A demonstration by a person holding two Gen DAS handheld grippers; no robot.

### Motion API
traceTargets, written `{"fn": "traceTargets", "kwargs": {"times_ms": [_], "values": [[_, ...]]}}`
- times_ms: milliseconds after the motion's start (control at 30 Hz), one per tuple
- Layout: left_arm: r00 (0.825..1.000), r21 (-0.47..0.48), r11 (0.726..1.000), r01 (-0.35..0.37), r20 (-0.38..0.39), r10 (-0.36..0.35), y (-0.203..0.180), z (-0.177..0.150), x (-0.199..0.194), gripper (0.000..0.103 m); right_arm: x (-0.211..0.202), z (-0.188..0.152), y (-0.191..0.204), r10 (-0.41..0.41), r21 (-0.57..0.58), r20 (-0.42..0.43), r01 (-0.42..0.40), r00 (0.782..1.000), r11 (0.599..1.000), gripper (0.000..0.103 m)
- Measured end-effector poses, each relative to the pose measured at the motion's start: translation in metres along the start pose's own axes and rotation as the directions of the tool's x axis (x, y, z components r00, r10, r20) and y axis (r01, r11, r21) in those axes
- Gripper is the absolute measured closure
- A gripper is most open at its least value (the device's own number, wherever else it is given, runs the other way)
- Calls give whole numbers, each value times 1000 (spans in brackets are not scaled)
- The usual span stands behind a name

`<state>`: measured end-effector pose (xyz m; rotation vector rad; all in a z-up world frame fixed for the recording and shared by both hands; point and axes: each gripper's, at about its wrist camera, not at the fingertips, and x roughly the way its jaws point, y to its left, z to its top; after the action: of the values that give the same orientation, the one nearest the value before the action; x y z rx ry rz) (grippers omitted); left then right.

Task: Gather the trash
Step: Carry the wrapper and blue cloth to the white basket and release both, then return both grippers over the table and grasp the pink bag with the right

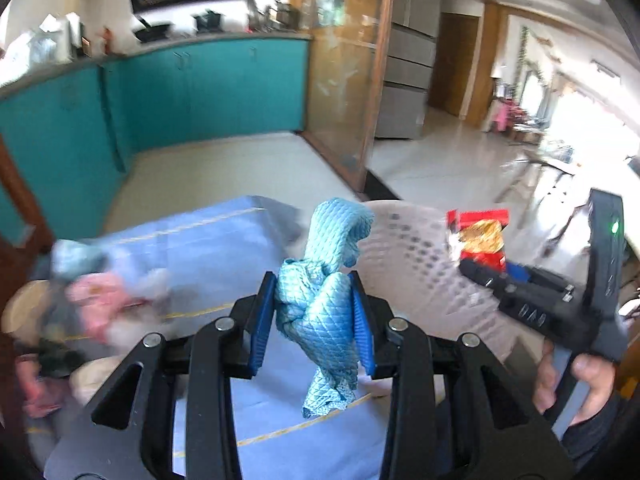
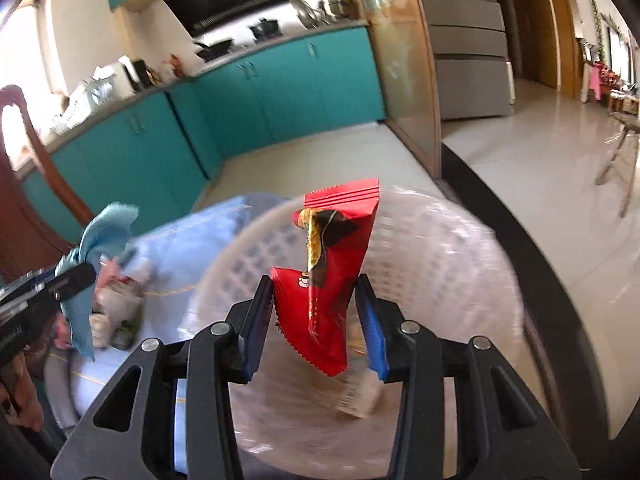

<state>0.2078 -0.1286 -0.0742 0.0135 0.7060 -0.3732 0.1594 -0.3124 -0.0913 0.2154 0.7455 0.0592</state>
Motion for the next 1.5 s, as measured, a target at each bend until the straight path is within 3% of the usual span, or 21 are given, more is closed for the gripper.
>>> {"fn": "traceTargets", "kwargs": {"times_ms": [167, 200, 267, 367, 533, 667, 933, 1067, 1267, 1400, 1500], "values": [[993, 25, 994, 107, -59, -105, -24, 10, 43, 65, 0, -3, -13, -80, 1, -28, 80, 996, 997, 60], [991, 46, 991, 122, -70, -118, -32, 11, 48, 62, 0, -3, -16, -90, 8, -31, 90, 995, 996, 59], [990, 68, 989, 131, -68, -126, -40, 12, 51, 46, 0, -3, -20, -100, 20, -40, 101, 994, 995, 55], [990, 98, 986, 134, -47, -130, -46, 13, 46, 37, 4, -2, -22, -106, 32, -54, 108, 993, 994, 50], [999, 131, 991, 39, 9, -40, -30, 13, 25, 31, 7, -1, -12, -93, 34, -63, 95, 994, 995, 40], [998, 117, 992, -43, 39, 39, -9, 11, 7, 27, 10, 5, 9, -75, -2, -56, 75, 996, 997, 39], [987, 39, 986, -159, 40, 158, 50, 2, -19, 27, 13, 17, 66, -27, -108, -29, 24, 999, 994, 38], [979, -24, 978, -206, 9, 206, 92, -22, -30, 28, 22, 20, 97, 25, -137, -49, -31, 998, 990, 38], [950, -129, 943, -308, -102, 296, 159, -69, -54, 47, 57, 16, 162, 146, -197, -138, -172, 980, 965, 38], [916, -157, 903, -401, -98, 389, 180, -64, -90, 46, 92, 12, 223, 214, -238, -198, -259, 956, 936, 38], [894, -135, 884, -447, -49, 445, 175, -55, -117, 34, 111, 12, 258, 263, -244, -231, -317, 937, 917, 38]]}}
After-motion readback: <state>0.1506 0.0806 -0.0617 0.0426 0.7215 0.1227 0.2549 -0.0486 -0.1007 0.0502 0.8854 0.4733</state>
